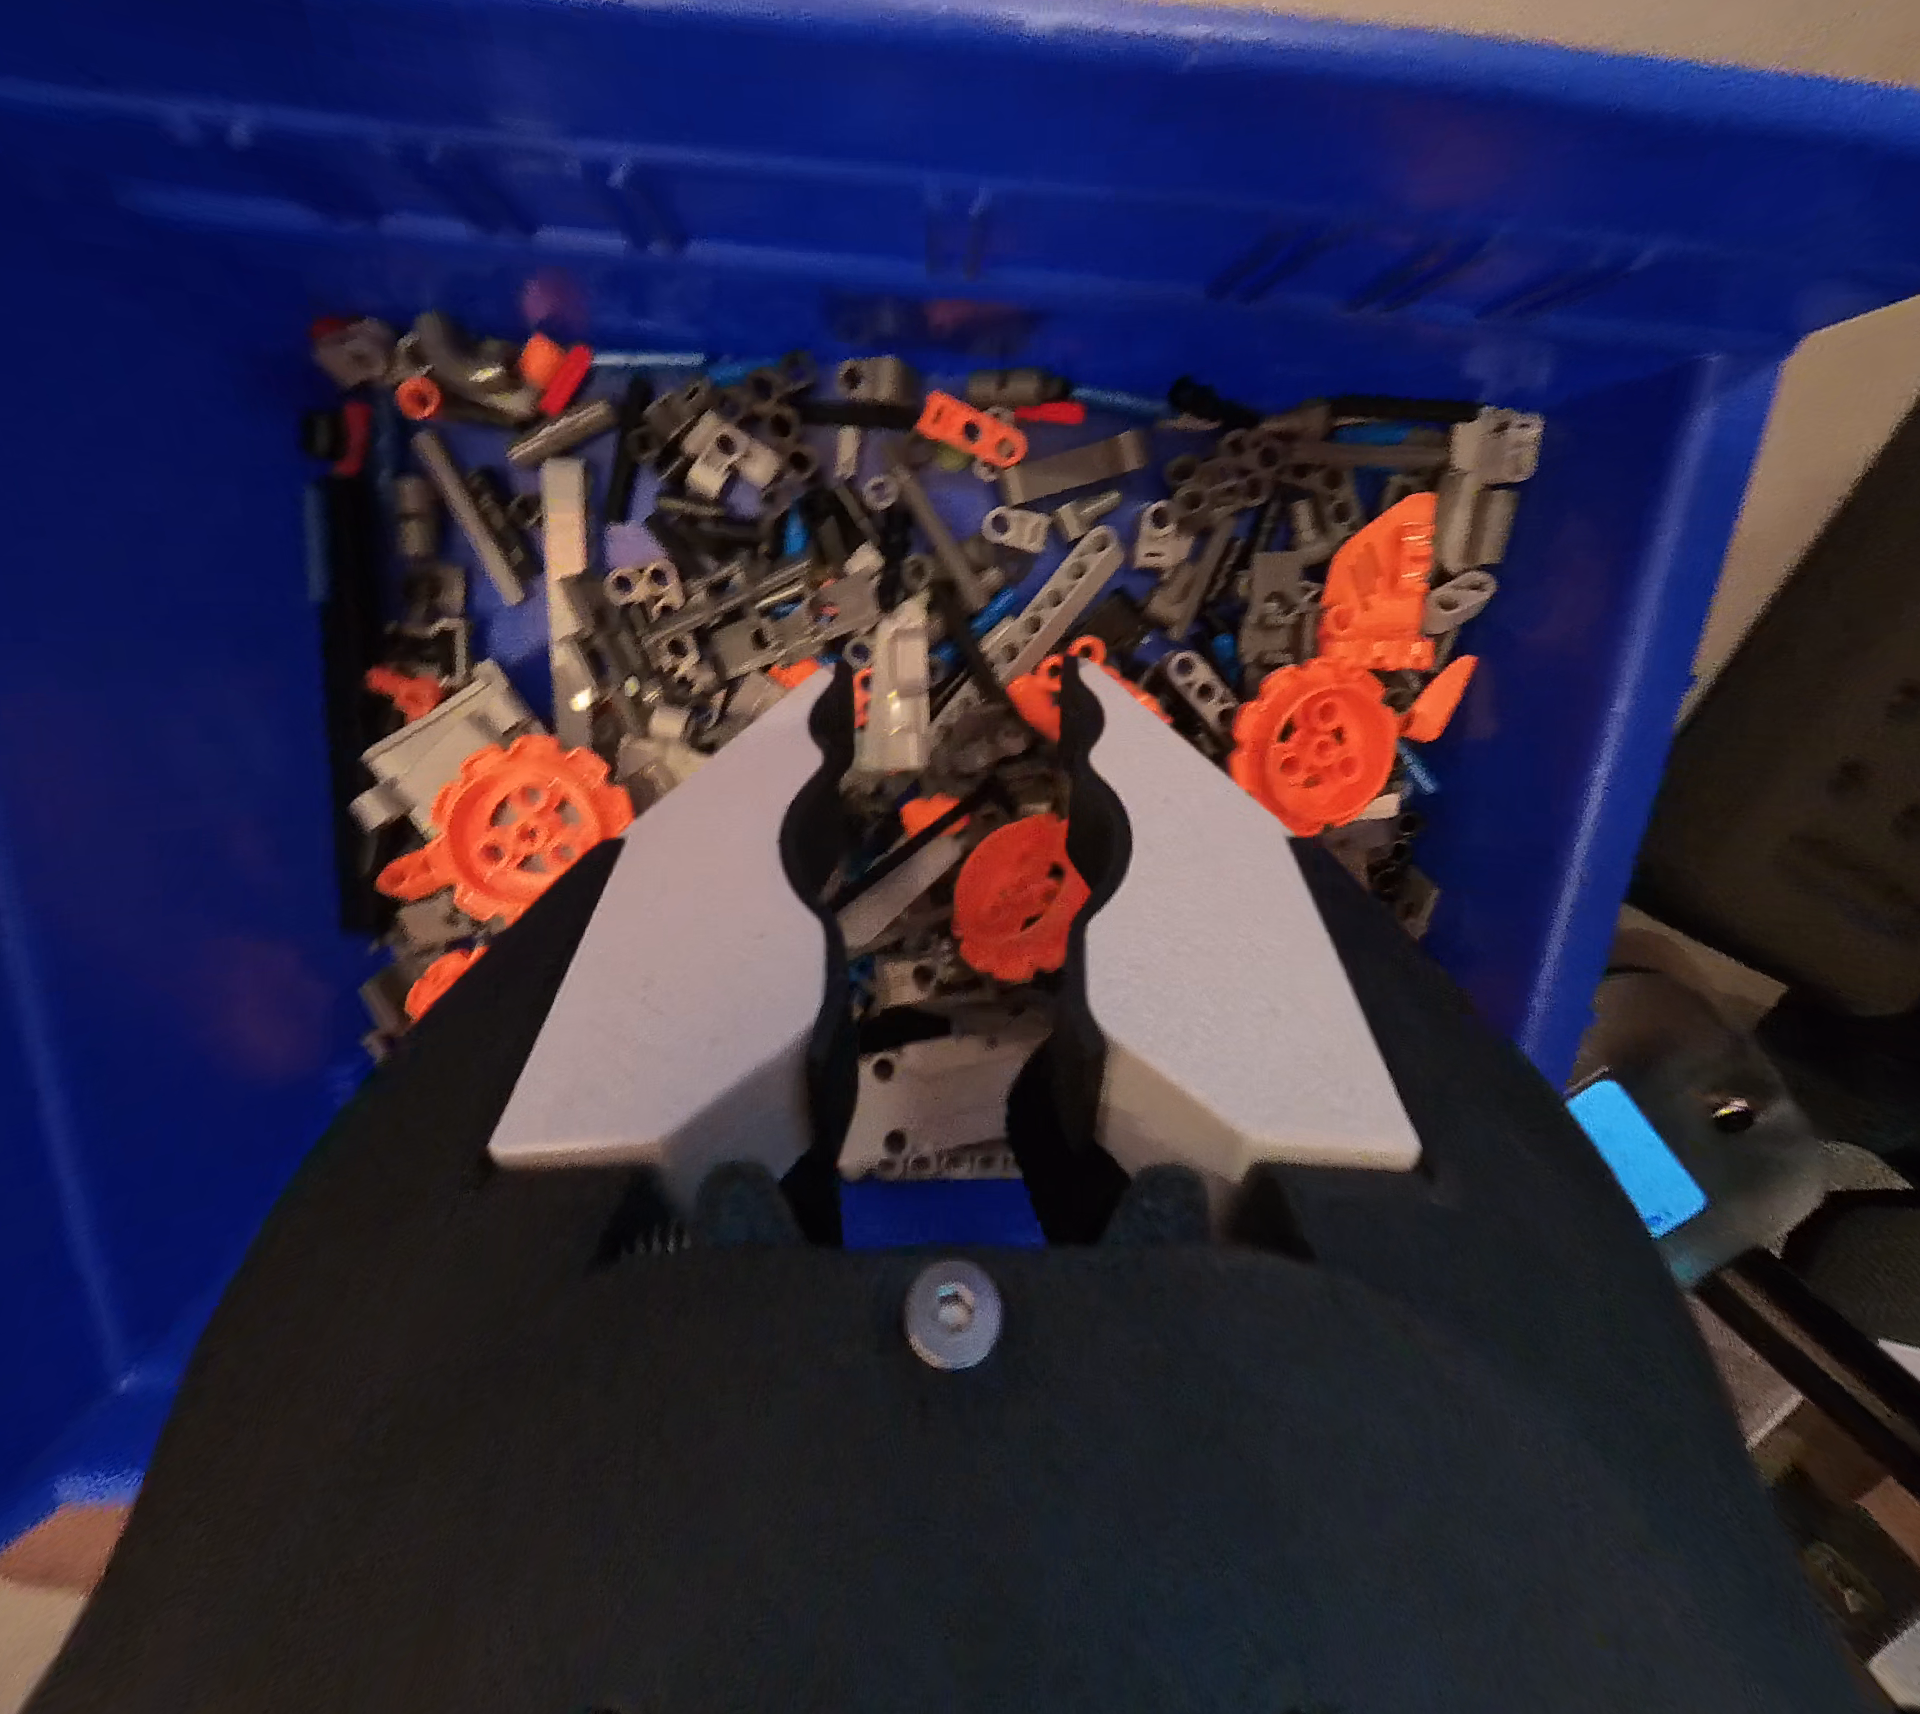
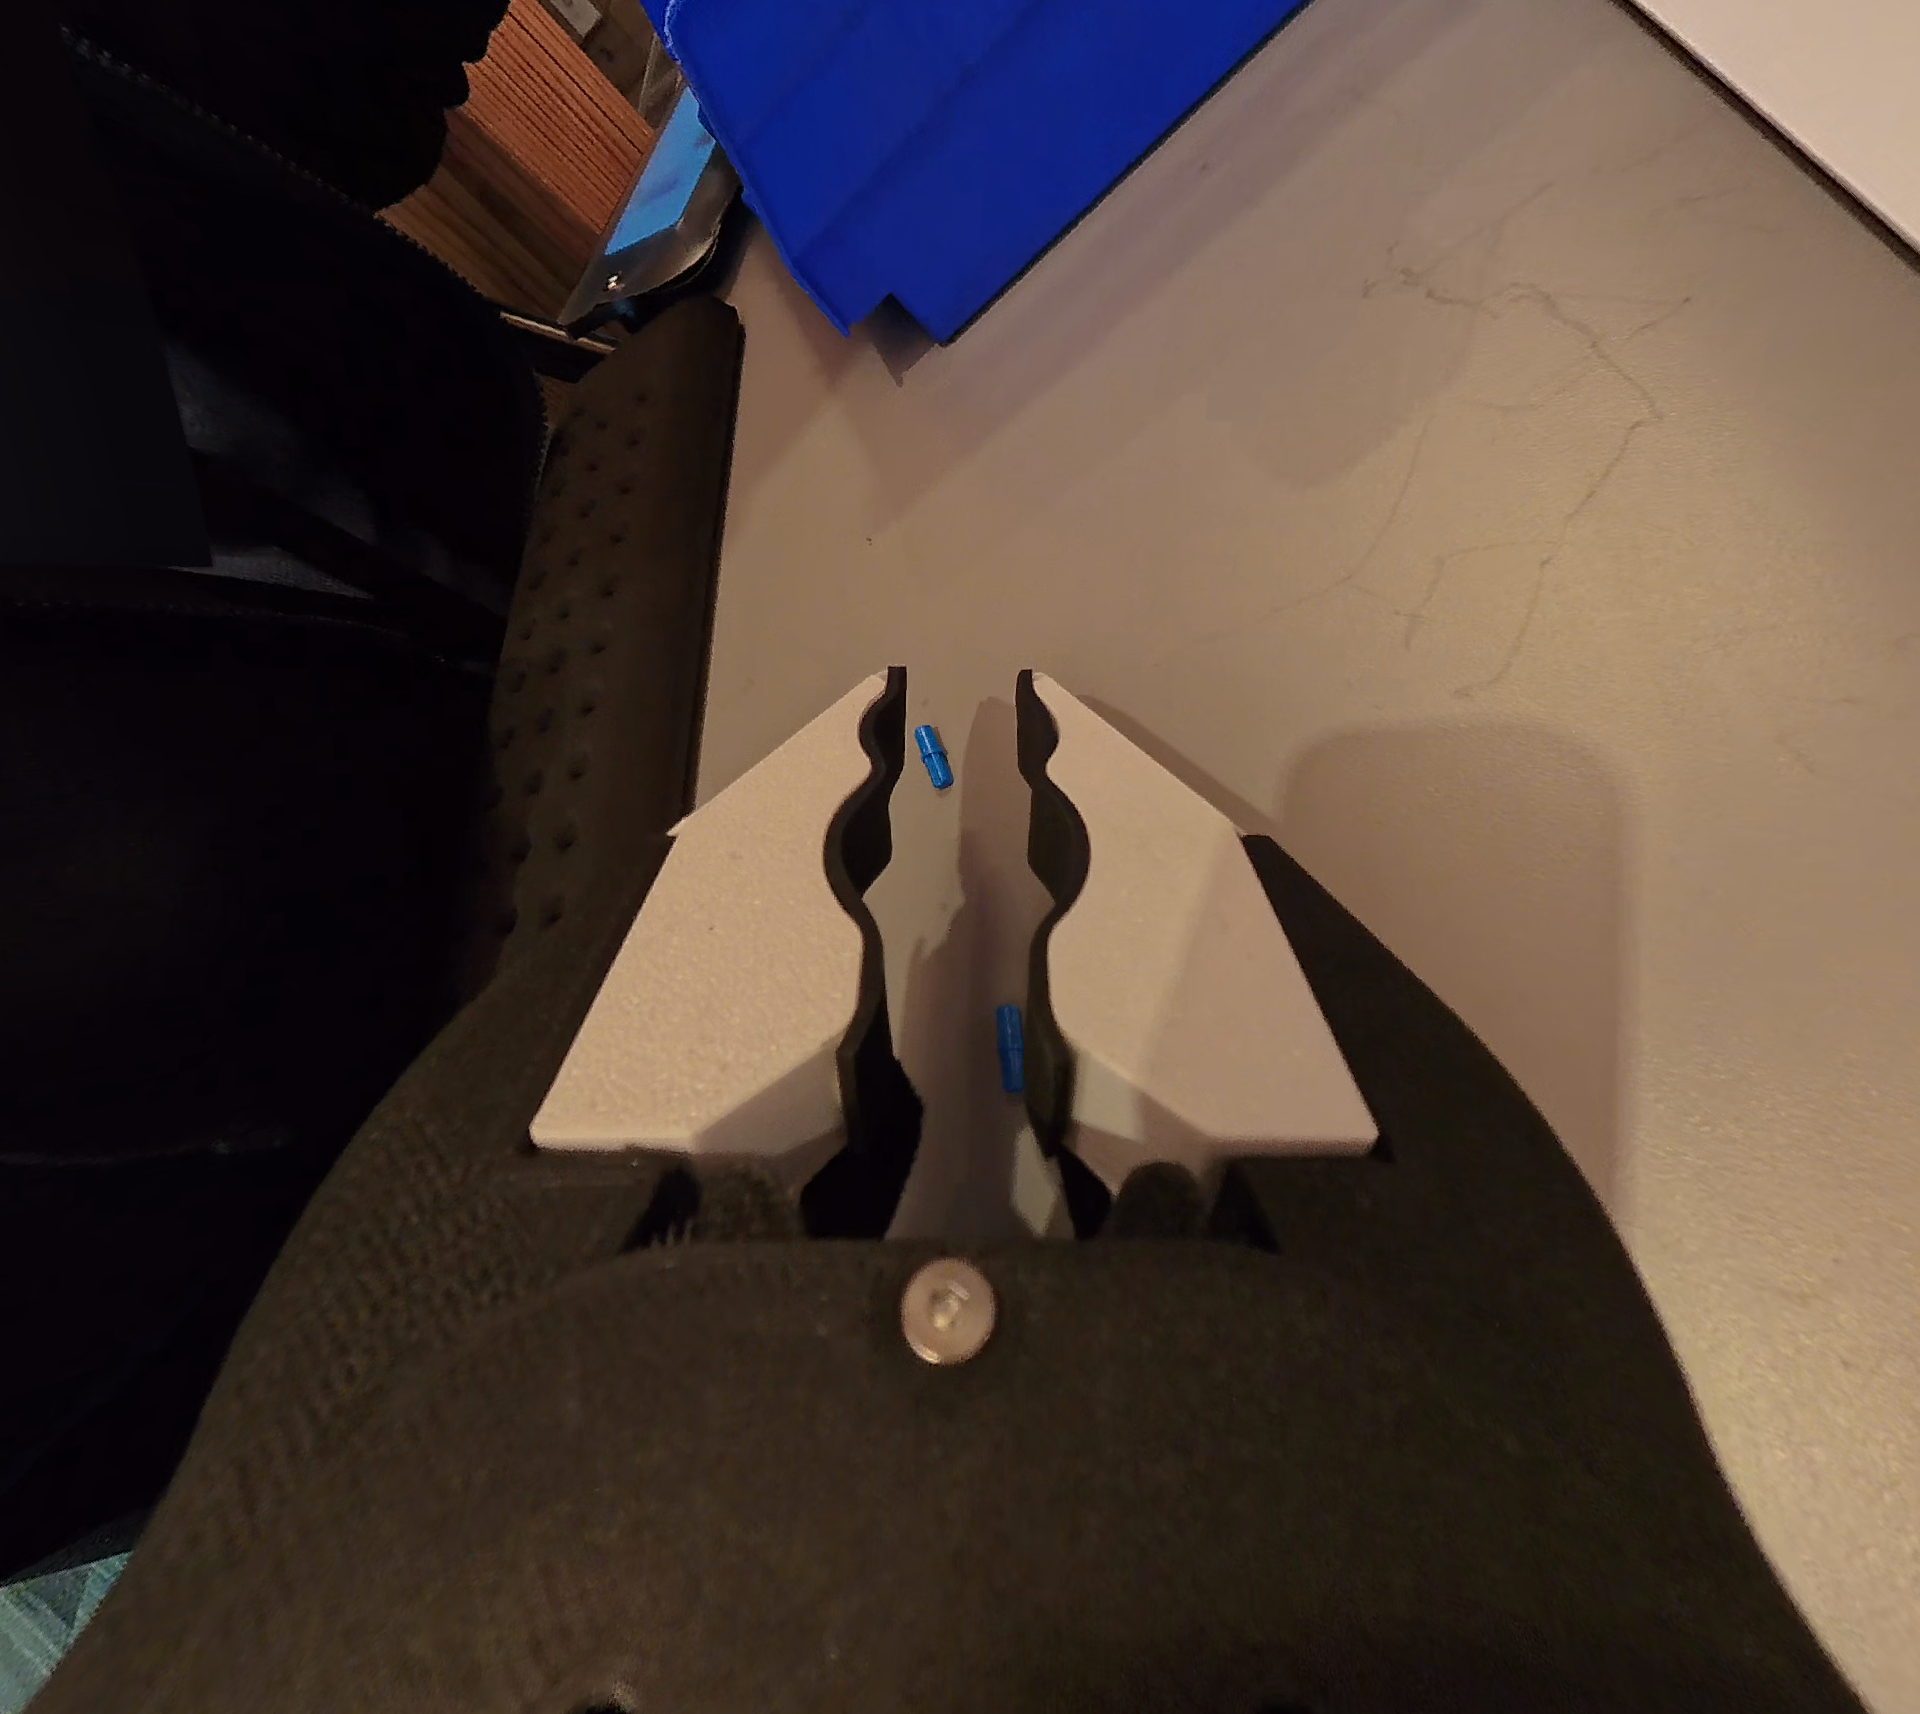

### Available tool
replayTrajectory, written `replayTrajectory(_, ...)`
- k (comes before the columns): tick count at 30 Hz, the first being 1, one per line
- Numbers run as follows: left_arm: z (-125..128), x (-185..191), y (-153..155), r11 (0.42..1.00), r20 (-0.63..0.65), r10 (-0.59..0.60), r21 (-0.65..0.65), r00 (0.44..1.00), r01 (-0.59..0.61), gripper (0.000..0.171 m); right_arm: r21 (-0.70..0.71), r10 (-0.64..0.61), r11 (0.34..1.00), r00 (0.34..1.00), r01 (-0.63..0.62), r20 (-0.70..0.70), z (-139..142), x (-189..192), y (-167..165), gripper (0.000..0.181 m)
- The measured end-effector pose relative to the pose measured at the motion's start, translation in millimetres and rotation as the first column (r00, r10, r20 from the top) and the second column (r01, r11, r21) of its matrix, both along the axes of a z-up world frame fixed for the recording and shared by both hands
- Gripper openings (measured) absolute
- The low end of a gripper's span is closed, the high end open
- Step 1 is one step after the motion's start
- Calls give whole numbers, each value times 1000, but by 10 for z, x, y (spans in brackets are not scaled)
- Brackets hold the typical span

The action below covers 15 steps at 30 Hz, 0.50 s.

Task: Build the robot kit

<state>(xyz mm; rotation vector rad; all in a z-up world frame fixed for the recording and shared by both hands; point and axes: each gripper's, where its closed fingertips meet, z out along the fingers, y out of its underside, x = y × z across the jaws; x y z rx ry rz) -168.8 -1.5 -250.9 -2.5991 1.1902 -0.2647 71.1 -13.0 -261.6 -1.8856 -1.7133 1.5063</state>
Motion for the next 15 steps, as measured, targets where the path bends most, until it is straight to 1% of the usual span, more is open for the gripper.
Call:
replayTrajectory(4,-37,266,-85,997,44,-76,-28,996,77,39,-1,2,1000,1000,-2,3,-9,0,-5,19)
replayTrajectory(7,-147,361,-166,990,26,-124,-69,992,126,39,-1,1,1000,1000,-1,4,-11,-1,-2,19)
replayTrajectory(9,-228,349,-207,986,9,-134,-97,991,134,38,1,0,1000,1000,0,3,-6,0,-1,19)
replayTrajectory(13,-370,216,-221,988,-50,-114,-114,992,107,34,-1,1,1000,1000,-1,4,-10,-1,-1,19)
replayTrajectory(15,-377,200,-214,989,-46,-105,-107,993,100,30,-2,2,1000,1000,-2,5,-17,-1,-3,19)
